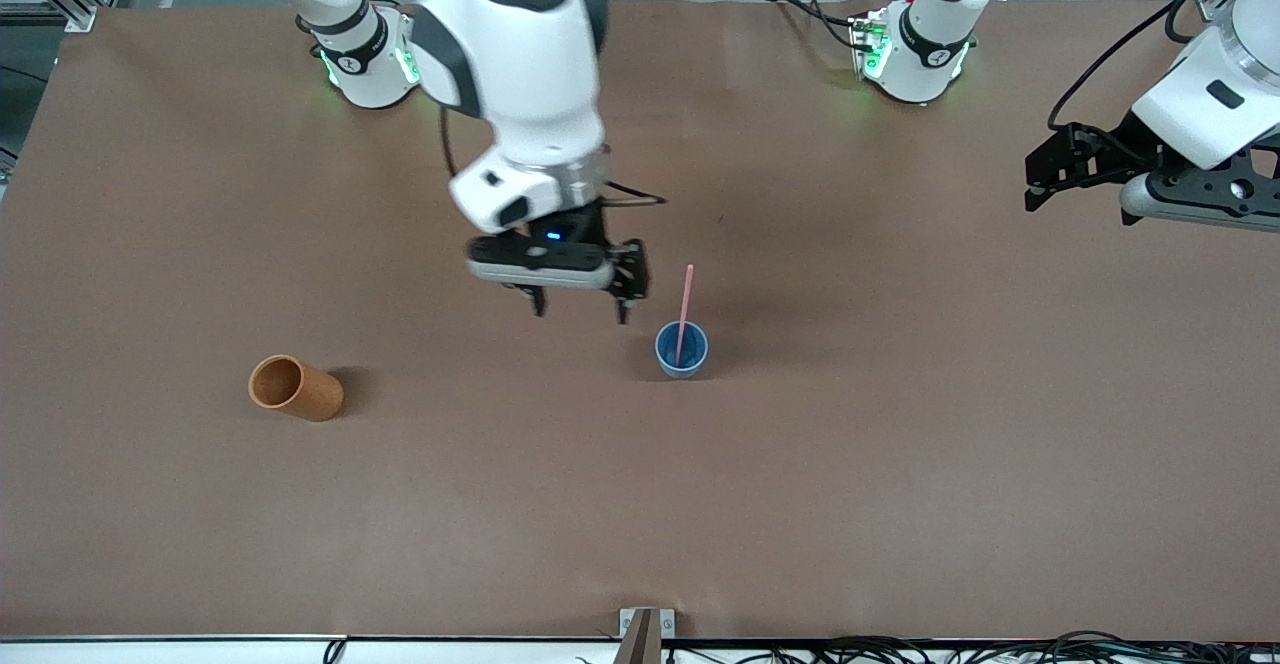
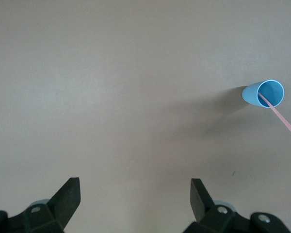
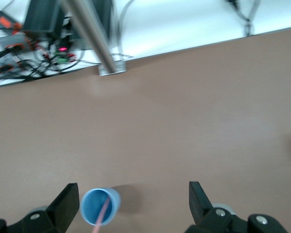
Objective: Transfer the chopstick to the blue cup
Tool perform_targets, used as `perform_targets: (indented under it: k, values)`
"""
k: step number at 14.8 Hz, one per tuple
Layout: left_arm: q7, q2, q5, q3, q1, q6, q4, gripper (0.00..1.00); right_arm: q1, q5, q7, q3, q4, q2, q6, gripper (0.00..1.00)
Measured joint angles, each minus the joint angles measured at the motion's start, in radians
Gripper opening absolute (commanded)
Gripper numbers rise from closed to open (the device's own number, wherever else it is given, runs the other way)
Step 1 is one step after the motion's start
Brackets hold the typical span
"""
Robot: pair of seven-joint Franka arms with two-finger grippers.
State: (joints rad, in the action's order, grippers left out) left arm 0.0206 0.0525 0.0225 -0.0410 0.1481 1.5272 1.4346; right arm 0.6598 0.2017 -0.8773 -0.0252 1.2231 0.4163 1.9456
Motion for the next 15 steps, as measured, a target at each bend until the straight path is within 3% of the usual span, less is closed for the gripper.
perform_targets:
  k: [3,7,11,15]
  values:
    - [0.0,0.0,0.008,0.0,-0.001,0.0,0.0,1.0,-0.152,-0.06,0.178,-0.003,0.0,-0.111,-0.198,1.0]
    - [0.0,0.0,0.014,0.0,-0.001,0.0,0.0,1.0,-0.354,-0.074,0.367,-0.004,0.006,-0.215,-0.401,1.0]
    - [-0.031,0.0,0.014,0.001,-0.003,0.0,0.0,1.0,-0.511,-0.15,0.484,-0.004,0.102,-0.306,-0.444,1.0]
    - [-0.037,0.0,0.014,0.004,-0.004,0.0,-0.001,1.0,-0.602,-0.168,0.562,-0.004,0.186,-0.395,-0.5,1.0]
